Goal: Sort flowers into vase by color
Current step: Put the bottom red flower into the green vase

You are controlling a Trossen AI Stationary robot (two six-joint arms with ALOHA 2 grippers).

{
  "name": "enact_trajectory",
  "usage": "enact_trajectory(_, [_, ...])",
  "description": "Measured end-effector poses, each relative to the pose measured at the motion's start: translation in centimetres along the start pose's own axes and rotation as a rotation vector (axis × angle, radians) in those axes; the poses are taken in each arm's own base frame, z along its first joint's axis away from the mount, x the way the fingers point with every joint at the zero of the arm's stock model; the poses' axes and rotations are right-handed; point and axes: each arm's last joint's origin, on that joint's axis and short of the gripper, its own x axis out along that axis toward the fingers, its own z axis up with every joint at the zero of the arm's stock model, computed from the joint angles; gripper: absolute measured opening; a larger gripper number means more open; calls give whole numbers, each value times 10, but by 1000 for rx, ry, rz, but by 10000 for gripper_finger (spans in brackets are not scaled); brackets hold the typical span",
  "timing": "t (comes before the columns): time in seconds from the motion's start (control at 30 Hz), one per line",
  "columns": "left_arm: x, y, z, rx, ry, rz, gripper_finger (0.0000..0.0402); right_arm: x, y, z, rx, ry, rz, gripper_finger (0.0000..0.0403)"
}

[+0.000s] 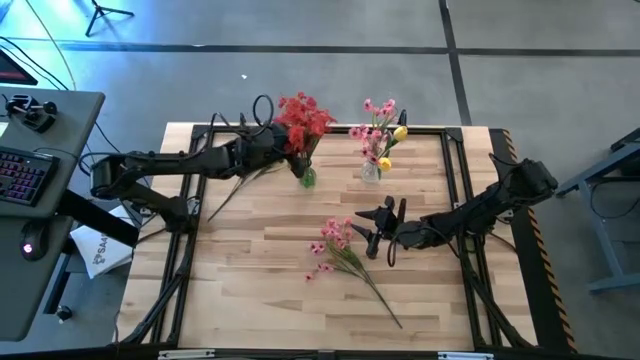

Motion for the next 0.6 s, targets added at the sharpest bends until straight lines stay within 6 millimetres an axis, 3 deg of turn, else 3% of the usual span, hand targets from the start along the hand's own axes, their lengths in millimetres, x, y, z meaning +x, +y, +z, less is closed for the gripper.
enact_trajectory(0.3, [8, 13, -15, -78, 150, -12, 131, 0, 1, 0, 7, 7, 27, 176])
enact_trajectory(0.6, [5, 12, -25, -81, 248, -2, 138, 0, 1, 0, 7, 8, 29, 176])
